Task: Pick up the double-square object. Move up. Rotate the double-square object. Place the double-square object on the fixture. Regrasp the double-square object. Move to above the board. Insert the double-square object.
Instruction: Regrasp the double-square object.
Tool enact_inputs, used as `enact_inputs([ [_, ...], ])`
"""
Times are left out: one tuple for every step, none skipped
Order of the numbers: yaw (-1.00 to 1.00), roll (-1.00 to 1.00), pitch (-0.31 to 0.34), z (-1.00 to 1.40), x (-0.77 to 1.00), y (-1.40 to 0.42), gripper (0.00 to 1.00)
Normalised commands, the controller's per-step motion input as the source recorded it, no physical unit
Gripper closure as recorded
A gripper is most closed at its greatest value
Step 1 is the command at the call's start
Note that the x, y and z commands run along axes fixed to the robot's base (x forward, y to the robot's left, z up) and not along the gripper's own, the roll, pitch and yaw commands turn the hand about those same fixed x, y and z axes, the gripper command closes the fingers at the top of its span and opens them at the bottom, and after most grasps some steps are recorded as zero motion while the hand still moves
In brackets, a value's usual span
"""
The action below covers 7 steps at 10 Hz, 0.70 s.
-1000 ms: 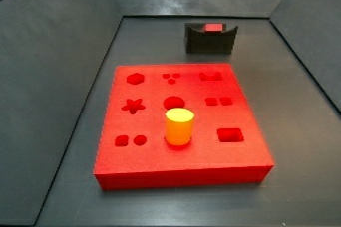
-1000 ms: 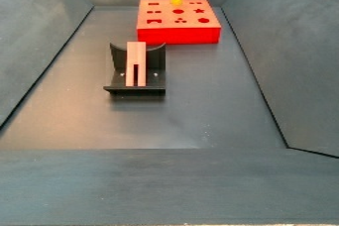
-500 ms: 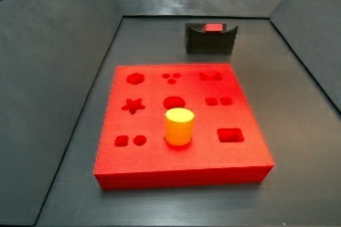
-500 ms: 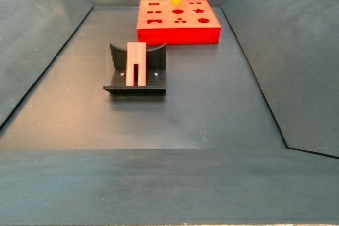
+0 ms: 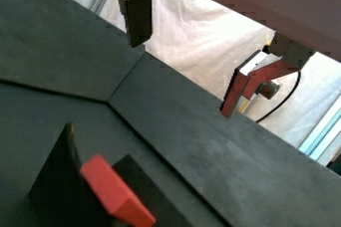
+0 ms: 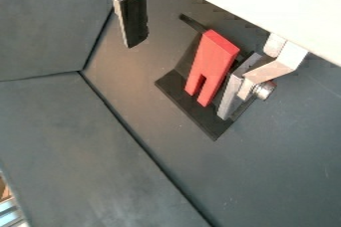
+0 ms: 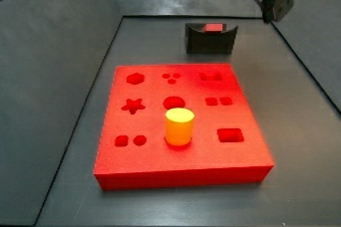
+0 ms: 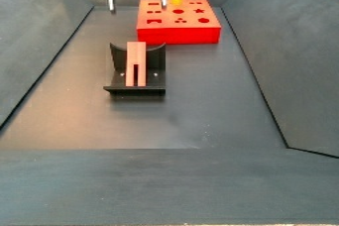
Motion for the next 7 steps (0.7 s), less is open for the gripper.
enact_inputs([
  [0.05, 0.07, -0.049, -1.00, 0.11, 0.04, 0.00],
  [0.03, 0.06, -0.044, -1.00, 0.11, 0.03, 0.00],
  [0.02, 0.06, -0.036, -1.00, 0.12, 0.03, 0.00],
  [0.02, 0.07, -0.024, -1.00, 0.13, 0.02, 0.00],
  [0.02, 0.07, -0.015, -1.00, 0.14, 0.01, 0.00],
  [0.02, 0.06, -0.008, -0.93, 0.13, 0.01, 0.00],
  [0.02, 0.06, -0.003, -0.74, 0.11, 0.00, 0.00],
])
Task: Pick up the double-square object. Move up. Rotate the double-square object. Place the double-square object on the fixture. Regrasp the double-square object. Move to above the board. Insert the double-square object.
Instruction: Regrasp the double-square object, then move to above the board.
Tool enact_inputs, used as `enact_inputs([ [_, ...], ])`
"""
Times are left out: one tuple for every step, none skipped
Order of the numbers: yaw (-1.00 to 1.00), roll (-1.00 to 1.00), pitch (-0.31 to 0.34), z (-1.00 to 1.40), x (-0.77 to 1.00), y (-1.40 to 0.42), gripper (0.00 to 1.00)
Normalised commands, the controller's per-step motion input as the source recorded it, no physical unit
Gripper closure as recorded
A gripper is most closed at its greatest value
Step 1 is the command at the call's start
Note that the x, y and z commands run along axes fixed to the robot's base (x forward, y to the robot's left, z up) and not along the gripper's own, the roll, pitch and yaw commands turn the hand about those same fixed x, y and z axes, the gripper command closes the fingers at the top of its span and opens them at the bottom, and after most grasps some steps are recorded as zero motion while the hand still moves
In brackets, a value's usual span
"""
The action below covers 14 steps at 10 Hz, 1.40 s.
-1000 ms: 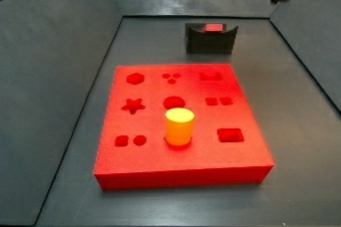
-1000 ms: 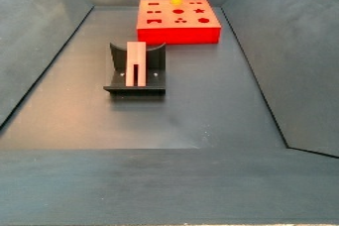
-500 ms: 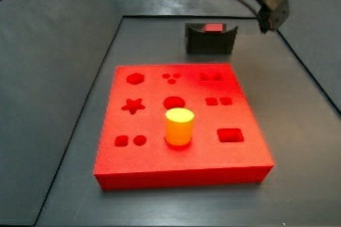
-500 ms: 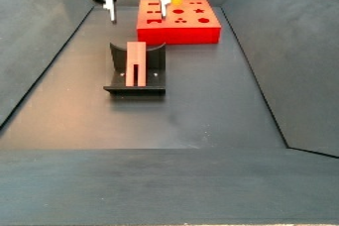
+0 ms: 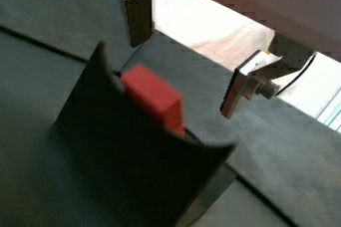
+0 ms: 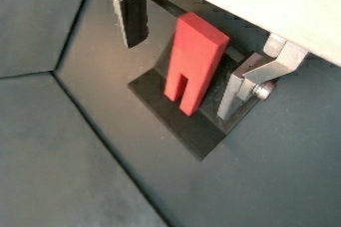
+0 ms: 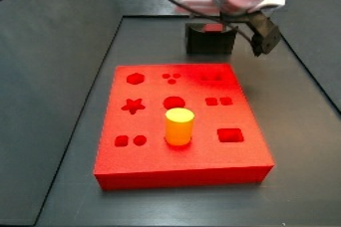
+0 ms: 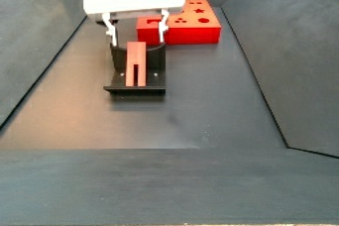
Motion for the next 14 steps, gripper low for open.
enact_inputs([
  [0.02, 0.06, -0.001, -0.61, 0.09, 0.00, 0.00],
  [0.03, 0.06, 0.002, -0.47, 0.09, -0.01, 0.00],
  [0.04, 0.06, 0.002, -0.30, 0.08, 0.00, 0.00],
  [0.04, 0.06, 0.013, -0.21, 0.05, -0.02, 0.00],
  [0.03, 0.07, 0.004, -0.17, 0.02, -0.03, 0.00],
  [0.03, 0.07, 0.005, -0.17, 0.02, -0.03, 0.00],
  [0.03, 0.07, 0.005, -0.17, 0.02, -0.03, 0.00],
  [0.00, 0.00, 0.000, 0.00, 0.00, 0.00, 1.00],
  [0.14, 0.19, -0.150, 1.00, -0.04, -0.10, 1.00],
  [0.14, 0.19, -0.151, 1.00, -0.04, -0.11, 1.00],
  [0.10, 0.13, -0.147, 1.00, -0.05, -0.10, 1.00],
  [0.05, 0.07, -0.148, 1.00, -0.05, -0.10, 1.00],
  [0.02, 0.03, -0.146, 1.00, -0.05, -0.09, 1.00],
  [-0.02, -0.01, -0.135, 1.00, -0.06, -0.09, 1.00],
])
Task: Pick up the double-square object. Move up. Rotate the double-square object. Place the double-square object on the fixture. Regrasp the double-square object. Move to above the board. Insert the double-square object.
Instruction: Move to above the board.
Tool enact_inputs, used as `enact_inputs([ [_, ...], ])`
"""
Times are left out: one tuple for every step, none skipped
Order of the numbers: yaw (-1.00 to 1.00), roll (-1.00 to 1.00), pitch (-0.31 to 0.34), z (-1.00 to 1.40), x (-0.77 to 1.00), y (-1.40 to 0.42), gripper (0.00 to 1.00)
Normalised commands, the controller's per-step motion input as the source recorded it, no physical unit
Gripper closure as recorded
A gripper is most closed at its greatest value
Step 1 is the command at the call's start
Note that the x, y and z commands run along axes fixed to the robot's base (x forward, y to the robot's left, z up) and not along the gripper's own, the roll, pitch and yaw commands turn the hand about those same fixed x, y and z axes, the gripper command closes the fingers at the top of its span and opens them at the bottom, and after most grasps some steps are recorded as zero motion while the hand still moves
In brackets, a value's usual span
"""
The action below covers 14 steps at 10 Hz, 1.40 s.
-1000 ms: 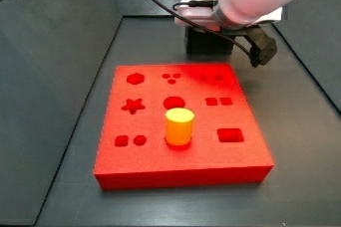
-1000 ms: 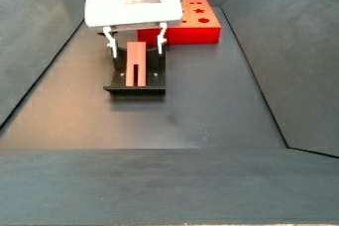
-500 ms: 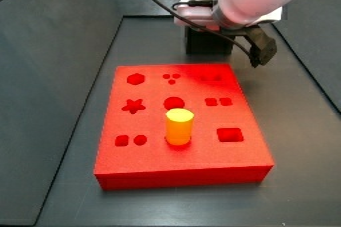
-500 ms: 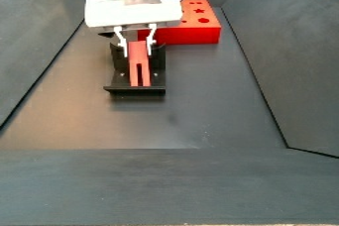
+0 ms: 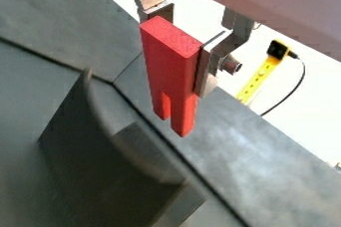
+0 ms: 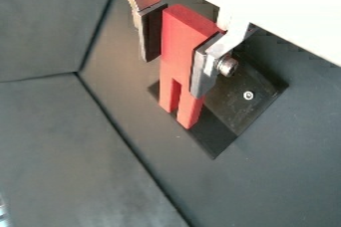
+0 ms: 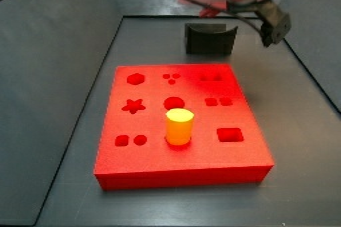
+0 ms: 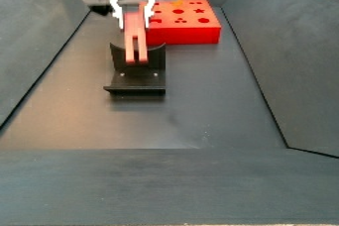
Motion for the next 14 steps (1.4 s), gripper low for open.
enact_inputs([
  [-0.05, -0.02, -0.110, 1.00, -0.06, -0.08, 1.00],
  [-0.08, -0.03, -0.068, 1.00, -0.06, -0.07, 1.00],
  [-0.10, -0.04, -0.033, 1.00, -0.06, -0.07, 1.00],
  [-0.10, -0.05, -0.002, 1.00, -0.06, -0.06, 1.00],
  [-0.10, -0.06, 0.031, 1.00, -0.07, -0.06, 1.00],
  [-0.08, -0.06, 0.062, 1.00, -0.07, -0.05, 1.00],
  [-0.06, -0.06, 0.080, 1.00, -0.07, -0.04, 1.00],
  [-0.03, -0.06, 0.094, 1.00, -0.07, -0.04, 1.00],
  [-0.01, -0.05, 0.102, 1.00, -0.08, -0.03, 1.00],
  [0.02, -0.04, 0.105, 0.97, -0.07, -0.03, 1.00],
  [0.03, -0.05, 0.101, 0.79, -0.06, -0.02, 1.00],
  [0.05, -0.06, 0.101, 0.57, -0.04, -0.01, 1.00],
  [0.06, -0.05, 0.102, 0.46, -0.03, -0.01, 1.00],
  [0.08, -0.04, 0.107, 0.18, -0.01, -0.01, 1.00],
])
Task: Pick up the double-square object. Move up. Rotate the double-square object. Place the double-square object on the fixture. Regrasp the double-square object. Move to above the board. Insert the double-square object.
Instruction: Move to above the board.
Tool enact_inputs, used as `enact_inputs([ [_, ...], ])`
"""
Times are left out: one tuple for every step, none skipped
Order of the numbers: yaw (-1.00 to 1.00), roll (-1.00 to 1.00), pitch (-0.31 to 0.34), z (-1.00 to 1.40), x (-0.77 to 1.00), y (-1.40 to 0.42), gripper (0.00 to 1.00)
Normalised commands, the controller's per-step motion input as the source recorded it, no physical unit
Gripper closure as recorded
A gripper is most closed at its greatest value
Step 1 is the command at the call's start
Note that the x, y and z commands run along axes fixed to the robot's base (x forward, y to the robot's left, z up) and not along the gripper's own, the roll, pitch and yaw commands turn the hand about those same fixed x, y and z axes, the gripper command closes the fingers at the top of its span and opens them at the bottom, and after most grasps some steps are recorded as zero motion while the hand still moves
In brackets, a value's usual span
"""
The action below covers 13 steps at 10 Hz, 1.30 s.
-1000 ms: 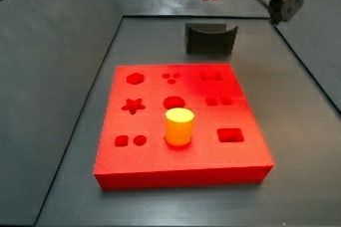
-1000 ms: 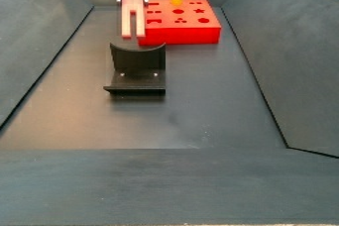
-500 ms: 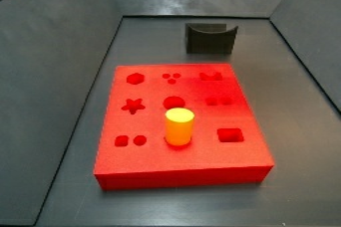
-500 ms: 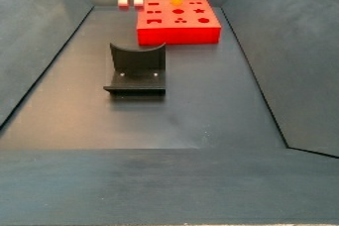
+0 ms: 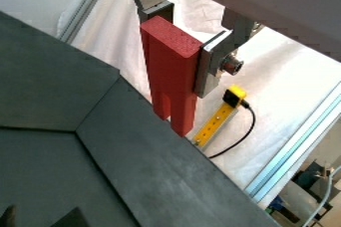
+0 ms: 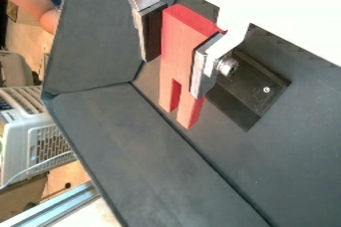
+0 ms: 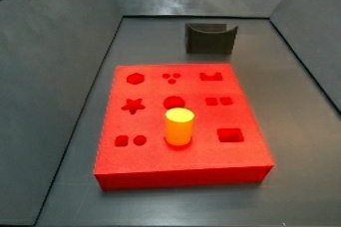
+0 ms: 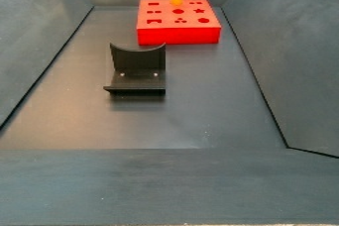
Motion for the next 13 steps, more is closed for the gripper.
enact_inputs([
  [-0.11, -1.00, 0.012, 0.18, -0.51, -1.00, 1.00],
  [-0.11, -1.00, 0.001, 0.18, -0.51, -1.00, 1.00],
  [-0.11, -1.00, -0.005, 0.19, -0.54, -1.00, 1.00],
  [-0.11, -1.00, -0.009, 0.18, -0.56, -1.00, 1.00],
  [-0.11, -1.00, -0.014, 0.19, -0.59, -1.00, 1.00],
  [-0.11, -1.00, -0.016, 0.20, -0.62, -1.00, 1.00],
  [-0.12, -1.00, -0.014, 0.20, -0.65, -1.00, 1.00],
  [-0.12, -1.00, -0.018, 0.21, -0.68, -0.95, 1.00],
  [-0.11, -1.00, -0.027, 0.15, -0.51, -0.62, 1.00],
  [-0.11, -1.00, -0.031, 0.09, -0.34, -0.32, 1.00],
  [-0.10, -1.00, -0.040, 0.04, -0.21, -0.12, 1.00],
  [-0.10, -1.00, -0.057, 0.03, -0.17, -0.05, 1.00],
  [-0.09, -0.98, -0.075, 0.02, -0.15, -0.02, 1.00],
])
